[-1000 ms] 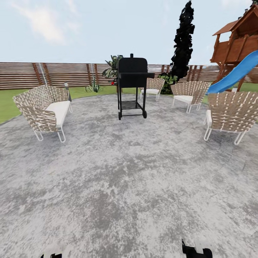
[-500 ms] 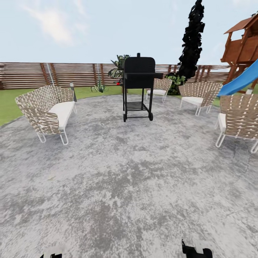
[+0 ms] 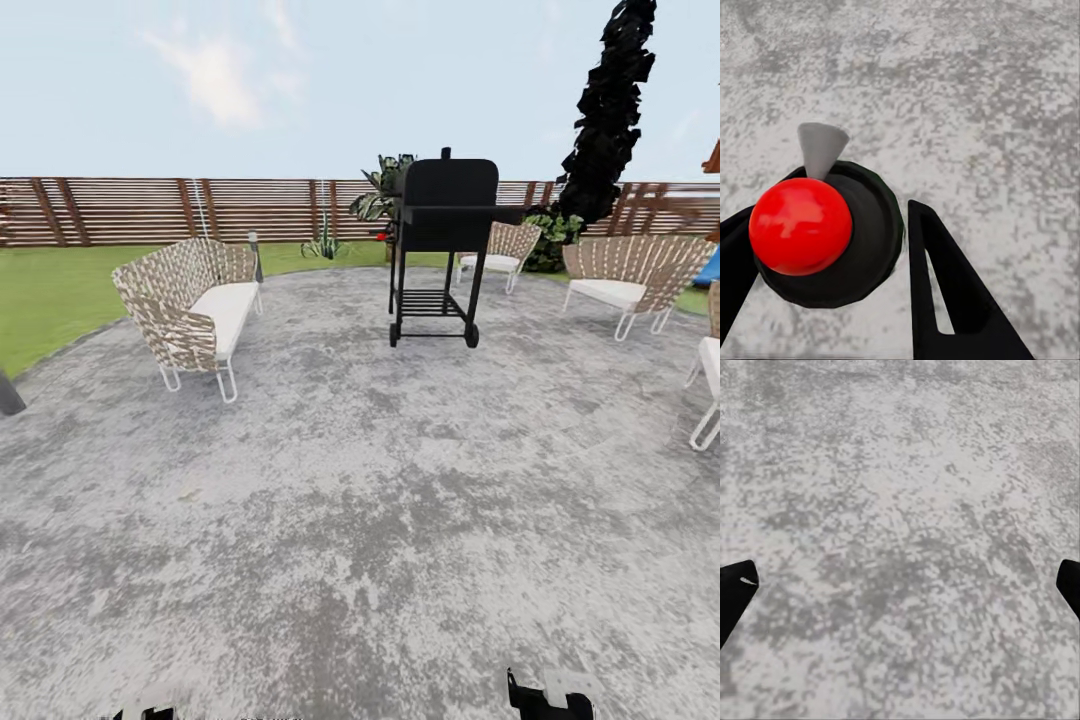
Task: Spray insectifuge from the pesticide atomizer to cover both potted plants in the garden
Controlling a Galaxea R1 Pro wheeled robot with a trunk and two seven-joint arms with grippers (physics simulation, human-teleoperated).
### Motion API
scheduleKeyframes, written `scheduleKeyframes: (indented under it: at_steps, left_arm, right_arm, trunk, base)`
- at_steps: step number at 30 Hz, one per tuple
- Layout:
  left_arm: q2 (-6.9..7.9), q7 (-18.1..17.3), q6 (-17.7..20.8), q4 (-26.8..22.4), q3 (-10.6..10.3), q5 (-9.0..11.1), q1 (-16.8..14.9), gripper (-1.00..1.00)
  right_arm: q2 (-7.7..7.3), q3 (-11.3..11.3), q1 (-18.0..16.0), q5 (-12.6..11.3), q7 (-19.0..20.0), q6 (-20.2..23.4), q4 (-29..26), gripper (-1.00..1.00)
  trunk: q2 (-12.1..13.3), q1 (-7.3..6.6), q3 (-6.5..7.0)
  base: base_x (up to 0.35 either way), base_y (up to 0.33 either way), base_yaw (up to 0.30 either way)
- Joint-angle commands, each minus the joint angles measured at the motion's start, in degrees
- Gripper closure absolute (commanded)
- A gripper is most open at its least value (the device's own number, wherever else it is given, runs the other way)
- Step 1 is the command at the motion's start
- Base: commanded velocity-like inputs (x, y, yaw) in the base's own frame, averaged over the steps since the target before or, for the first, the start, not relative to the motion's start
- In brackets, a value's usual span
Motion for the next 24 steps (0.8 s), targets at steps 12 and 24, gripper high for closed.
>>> scheduleKeyframes:
  at_steps: [12, 24]
  left_arm:
    - [-0.1, 0.6, -0.1, 0.0, 0.3, -0.6, -0.1, 1.0]
    - [-0.01, 0.6, -0.1, 0.0, 0.3, -0.6, -0.1, 1.0]
  right_arm:
    - [-0.04, -0.3, 0.0, 0.6, -0.4, -0.2, 0.1, -1.0]
    - [-0.03, -0.3, 0.0, 0.5, -0.4, -0.1, 0.3, -1.0]
  trunk:
    - [0.0, -0.01, -0.05]
    - [0.0, -0.01, -0.05]
  base:
    - [0.266, 0.001, 0.143]
    - [0.333, -0.042, 0.0]
